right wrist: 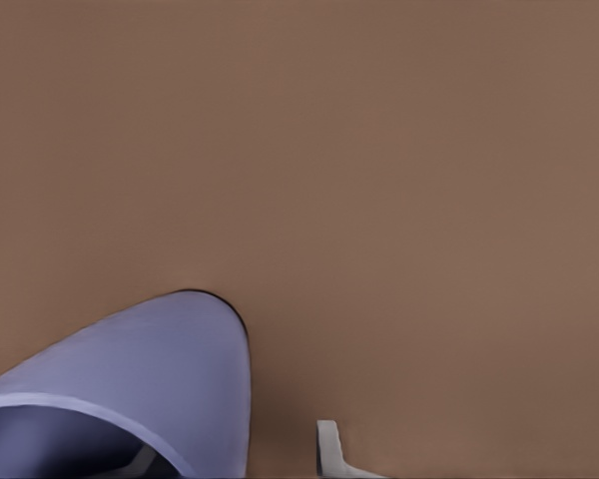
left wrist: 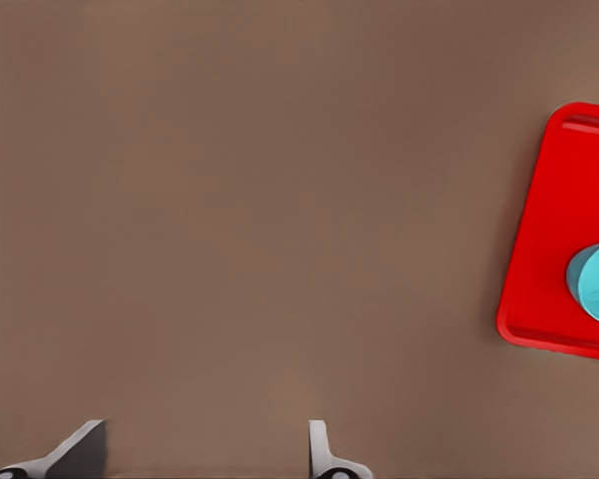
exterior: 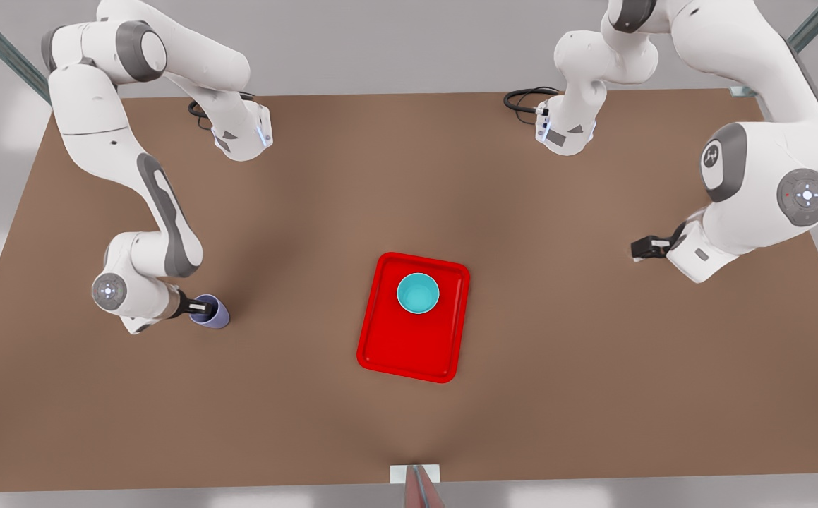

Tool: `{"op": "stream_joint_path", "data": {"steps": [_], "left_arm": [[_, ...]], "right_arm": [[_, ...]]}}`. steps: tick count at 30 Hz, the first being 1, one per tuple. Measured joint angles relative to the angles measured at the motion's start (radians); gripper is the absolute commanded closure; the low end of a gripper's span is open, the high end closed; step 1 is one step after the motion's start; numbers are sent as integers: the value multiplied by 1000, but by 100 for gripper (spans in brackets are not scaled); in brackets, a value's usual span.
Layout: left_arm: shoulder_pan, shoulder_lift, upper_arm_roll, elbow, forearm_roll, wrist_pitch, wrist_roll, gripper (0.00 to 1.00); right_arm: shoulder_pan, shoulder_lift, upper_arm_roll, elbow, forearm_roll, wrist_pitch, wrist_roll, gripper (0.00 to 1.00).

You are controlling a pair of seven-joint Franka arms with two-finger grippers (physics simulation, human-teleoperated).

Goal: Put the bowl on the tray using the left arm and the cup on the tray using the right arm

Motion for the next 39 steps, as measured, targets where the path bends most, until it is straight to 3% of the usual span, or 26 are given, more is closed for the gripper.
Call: {"op": "stream_joint_path", "data": {"steps": [1, 13, 16, 21, 26, 29, 31, 34, 39], "left_arm": [[-2, 0, -1, 0, 9, -5, -1, 0], [-9, 0, -2, -2, 39, -6, -3, 0], [-7, 4, -2, -11, 39, -6, -3, 0], [-6, 8, -2, -11, 41, -8, -2, 0], [-6, 14, -2, -12, 41, -8, -2, 0], [-6, 14, -2, -12, 42, -8, -2, 0], [-6, 14, -2, -12, 42, -9, -2, 0], [-6, 14, -2, -13, 42, -16, -3, 0], [-6, 21, -2, -14, 42, -16, -5, 0]], "right_arm": [[0, 2, 0, 0, 0, 0, 1, 79], [4, -11, 7, 43, 12, -74, 9, 79], [-5, -45, 62, 86, 17, -145, 4, 79], [70, -63, 264, 218, 37, -295, 169, 79], [328, 0, 256, 443, 30, -336, 332, 79], [463, 135, 201, 586, 13, -327, 369, 79], [582, 197, 111, 661, 9, -323, 413, 79], [638, 262, 82, 701, 8, -272, 442, 79], [727, 431, 3, 916, 12, -272, 446, 79]]}}
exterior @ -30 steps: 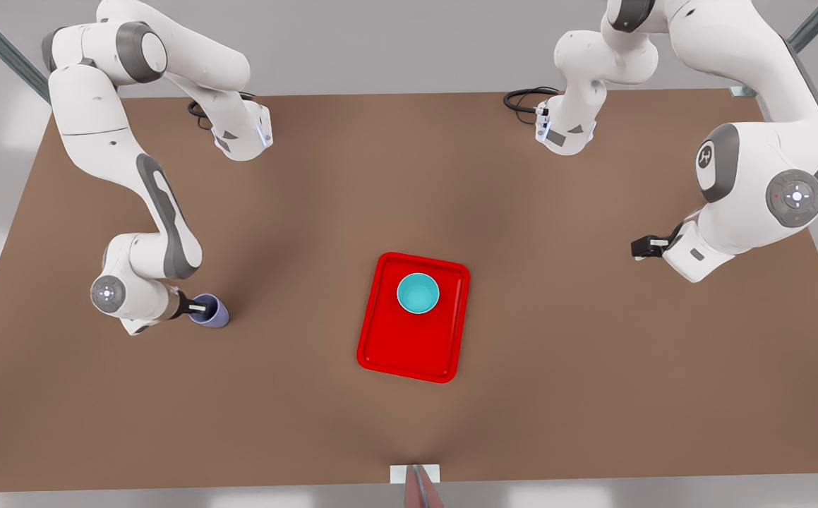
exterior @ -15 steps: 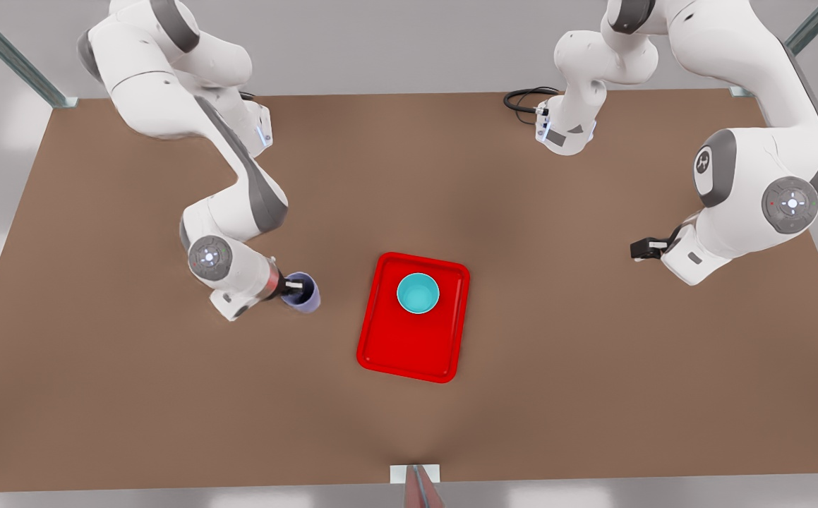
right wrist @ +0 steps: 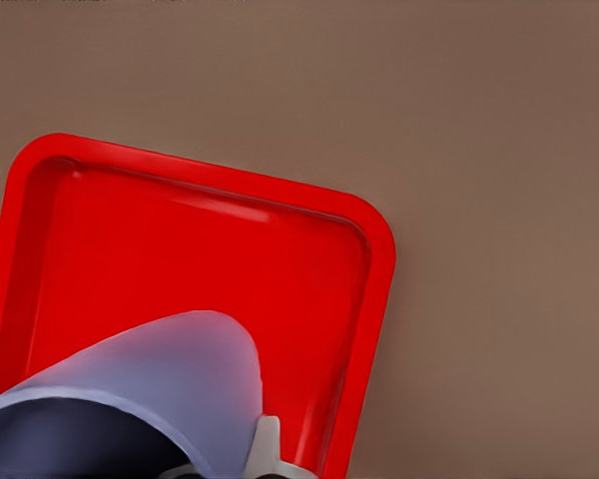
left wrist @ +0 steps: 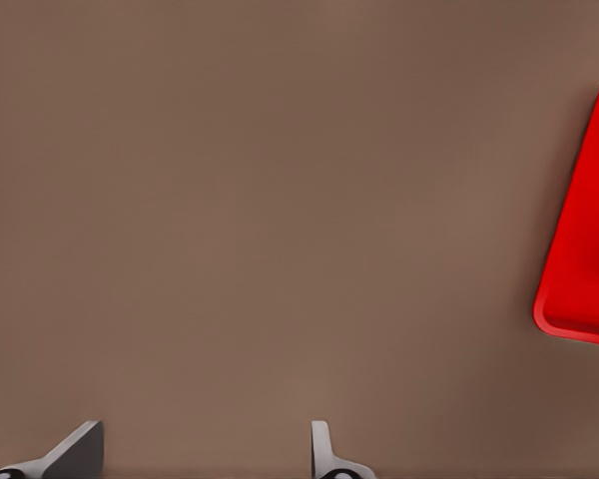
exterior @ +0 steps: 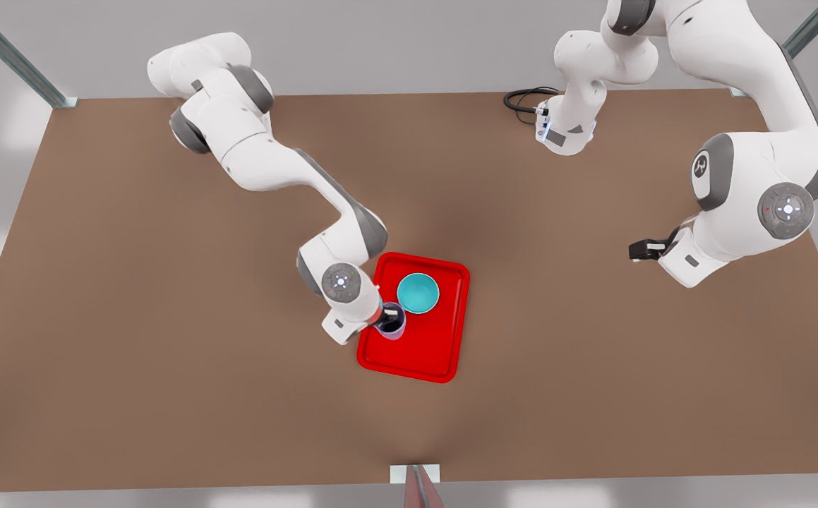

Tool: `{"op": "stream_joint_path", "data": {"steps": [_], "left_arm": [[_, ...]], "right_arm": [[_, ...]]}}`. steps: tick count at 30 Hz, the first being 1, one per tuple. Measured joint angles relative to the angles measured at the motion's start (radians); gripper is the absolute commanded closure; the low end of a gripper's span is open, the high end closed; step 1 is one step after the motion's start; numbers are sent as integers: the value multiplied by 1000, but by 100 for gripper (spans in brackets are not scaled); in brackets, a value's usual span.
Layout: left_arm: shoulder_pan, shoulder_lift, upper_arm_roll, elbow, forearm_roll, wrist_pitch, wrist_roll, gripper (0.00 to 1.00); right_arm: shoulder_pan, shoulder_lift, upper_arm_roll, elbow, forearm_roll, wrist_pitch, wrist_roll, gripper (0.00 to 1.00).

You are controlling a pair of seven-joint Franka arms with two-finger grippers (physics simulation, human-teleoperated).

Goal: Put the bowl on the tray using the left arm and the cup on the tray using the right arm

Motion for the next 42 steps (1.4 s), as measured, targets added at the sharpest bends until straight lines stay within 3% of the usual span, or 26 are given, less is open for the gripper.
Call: {"op": "stream_joint_path", "data": {"steps": [12, 13, 14, 15, 27, 30, 34, 36, 37, 38, 39, 42], "left_arm": [[0, 0, 0, -35, -1, 2, 0, 0], [0, 0, 0, -35, -1, 4, 0, 0], [0, 0, 0, -35, -1, 5, 0, 0], [2, 2, 0, -35, -1, 6, 0, 0], [1, 5, 1, -35, -2, 1, -1, 0], [2, 5, 1, -43, -2, 2, -2, 0], [1, 5, 0, -44, -3, 2, -2, 0], [2, 5, 0, -44, -3, 2, -2, 0], [1, 5, 0, -44, -3, 2, -2, 0], [1, 5, 1, -44, -3, 2, -2, 0], [2, 5, 0, -44, -3, 2, -2, 0], [2, 5, 0, -44, -3, 2, -2, 0]], "right_arm": [[32, 76, -29, 32, 1, 57, 2, 79], [32, 76, -29, 32, 0, 57, 0, 60], [32, 76, -29, 32, -4, 55, -1, 24], [32, 76, -29, 32, -7, 54, 1, 0], [32, 74, -29, 32, -4, 53, 1, 0], [27, 55, -19, 32, 9, -22, 1, 0], [-96, -377, -18, 66, 134, -504, -18, 0], [-332, -391, -25, 33, 118, -515, -302, 0], [-426, -479, -40, -99, 98, -500, -402, 0], [-437, -784, -77, -530, 84, -274, -422, 0], [-447, -907, -83, -685, 93, -220, -404, 0], [-458, -912, -78, -668, 95, -254, -401, 0]]}}
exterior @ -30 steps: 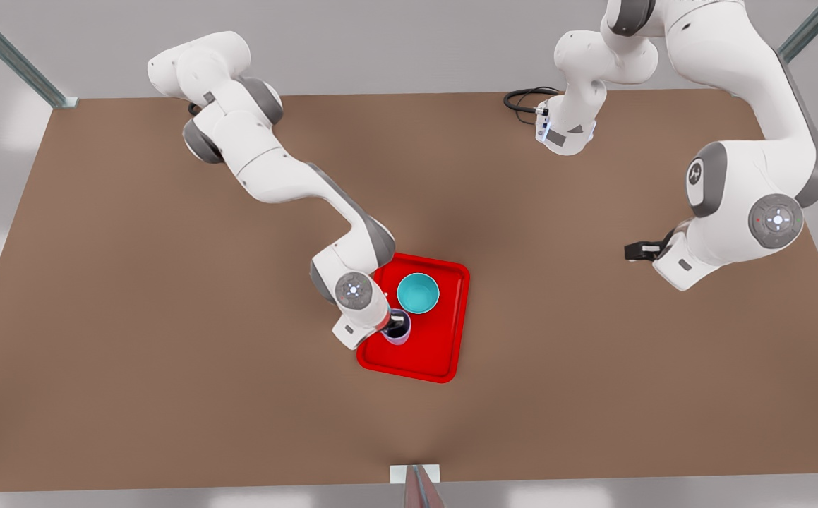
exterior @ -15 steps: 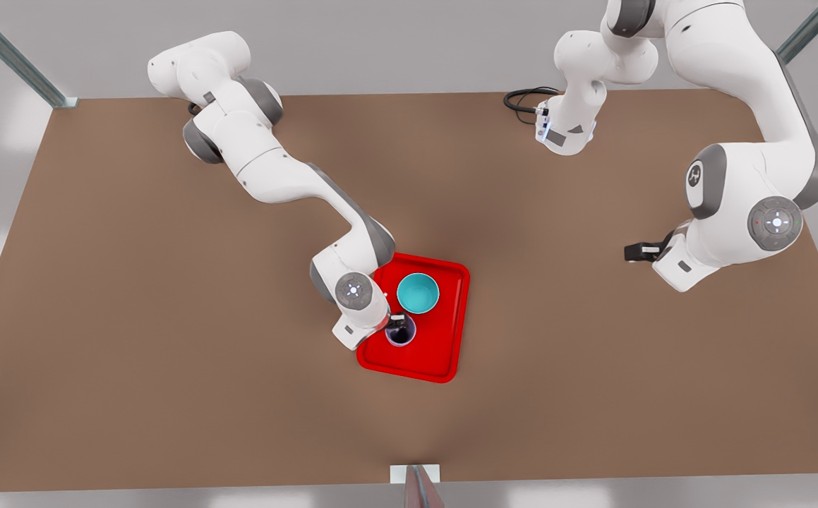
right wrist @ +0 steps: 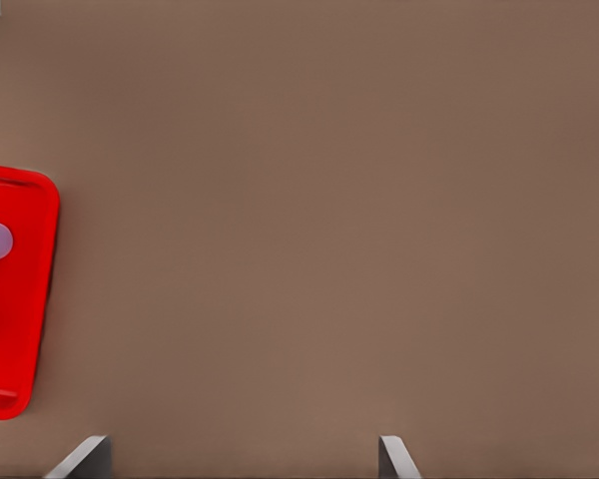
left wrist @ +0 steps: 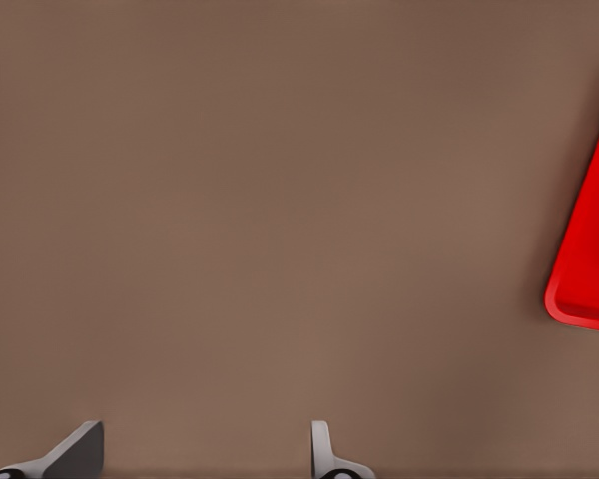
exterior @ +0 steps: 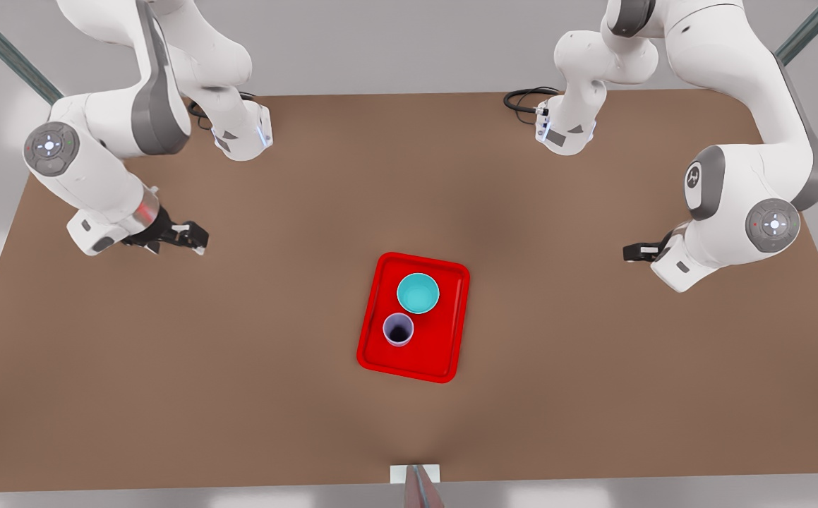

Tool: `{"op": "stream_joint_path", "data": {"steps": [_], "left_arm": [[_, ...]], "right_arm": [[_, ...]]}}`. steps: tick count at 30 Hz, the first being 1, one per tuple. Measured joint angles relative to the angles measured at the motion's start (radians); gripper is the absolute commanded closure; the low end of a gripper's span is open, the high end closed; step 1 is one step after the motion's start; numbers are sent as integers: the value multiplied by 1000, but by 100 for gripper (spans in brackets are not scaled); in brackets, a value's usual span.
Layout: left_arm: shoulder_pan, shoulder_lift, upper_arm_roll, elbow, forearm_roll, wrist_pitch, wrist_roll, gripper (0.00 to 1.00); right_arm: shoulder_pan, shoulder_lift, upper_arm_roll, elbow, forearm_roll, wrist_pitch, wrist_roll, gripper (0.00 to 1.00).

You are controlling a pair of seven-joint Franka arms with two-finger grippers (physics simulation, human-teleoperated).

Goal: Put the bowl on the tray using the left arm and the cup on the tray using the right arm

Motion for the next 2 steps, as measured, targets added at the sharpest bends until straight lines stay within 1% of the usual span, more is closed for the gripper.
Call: {"op": "stream_joint_path", "data": {"steps": [2], "left_arm": [[0, 0, 1, 0, 0, 0, 0, 0]], "right_arm": [[-6, 0, 1, -1, 0, 2, -5, 0]]}}
